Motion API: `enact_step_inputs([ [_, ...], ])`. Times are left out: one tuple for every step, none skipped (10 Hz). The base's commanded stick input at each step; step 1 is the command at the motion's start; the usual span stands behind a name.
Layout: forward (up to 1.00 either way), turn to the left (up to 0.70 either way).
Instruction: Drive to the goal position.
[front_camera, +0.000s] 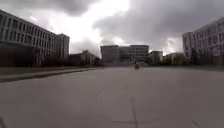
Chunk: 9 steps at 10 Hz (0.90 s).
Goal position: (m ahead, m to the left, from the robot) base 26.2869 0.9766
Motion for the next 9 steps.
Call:
enact_step_inputs([
  [1.0, -0.06],
  [1.0, -0.08],
  [1.0, -0.1],
  [1.0, -0.11],
  [1.0, -0.11],
  [1.0, -0.11],
  [1.0, -0.11],
  [1.0, -0.11],
  [1.0, -0.11],
])
